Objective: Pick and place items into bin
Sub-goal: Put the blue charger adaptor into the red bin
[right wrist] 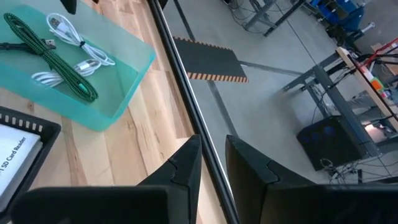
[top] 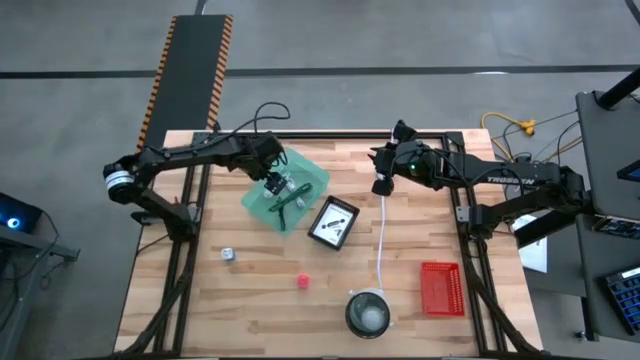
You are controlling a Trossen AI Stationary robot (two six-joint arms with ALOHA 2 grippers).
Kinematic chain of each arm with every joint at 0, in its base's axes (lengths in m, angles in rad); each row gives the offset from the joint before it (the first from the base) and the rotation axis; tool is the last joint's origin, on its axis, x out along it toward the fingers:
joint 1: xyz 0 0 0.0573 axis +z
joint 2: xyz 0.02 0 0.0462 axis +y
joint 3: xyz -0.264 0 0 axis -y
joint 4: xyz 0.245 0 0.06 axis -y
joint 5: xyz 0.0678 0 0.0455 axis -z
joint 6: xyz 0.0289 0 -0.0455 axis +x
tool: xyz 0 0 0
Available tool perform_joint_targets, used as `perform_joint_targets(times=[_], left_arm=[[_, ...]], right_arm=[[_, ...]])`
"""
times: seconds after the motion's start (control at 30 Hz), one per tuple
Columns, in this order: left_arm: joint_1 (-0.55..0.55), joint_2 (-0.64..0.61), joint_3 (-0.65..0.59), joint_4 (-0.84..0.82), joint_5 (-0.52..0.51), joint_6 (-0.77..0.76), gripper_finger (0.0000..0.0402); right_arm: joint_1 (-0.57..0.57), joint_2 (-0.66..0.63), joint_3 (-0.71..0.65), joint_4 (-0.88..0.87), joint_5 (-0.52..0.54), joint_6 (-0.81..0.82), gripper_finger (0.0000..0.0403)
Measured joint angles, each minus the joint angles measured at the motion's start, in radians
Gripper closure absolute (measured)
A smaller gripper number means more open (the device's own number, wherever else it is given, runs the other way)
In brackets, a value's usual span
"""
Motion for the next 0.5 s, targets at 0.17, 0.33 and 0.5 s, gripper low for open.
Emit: perform_joint_targets(times=[0.17,0.33,0.5], left_arm=[[-0.002,-0.043,0.005,0.034,0.029,0.052,0.0148],[-0.024,-0.107,0.0,0.026,0.074,0.075,0.0148],[-0.068,-0.175,-0.005,-0.012,0.13,0.079,0.0148]], right_arm=[[0.0,0.0,0.0,0.0,0.0,0.0,0.0342],[0.0,0.0,0.0,0.0,0.0,0.0,0.0342],[0.0,0.0,0.0,-0.001,0.0,0.01,0.0342]])
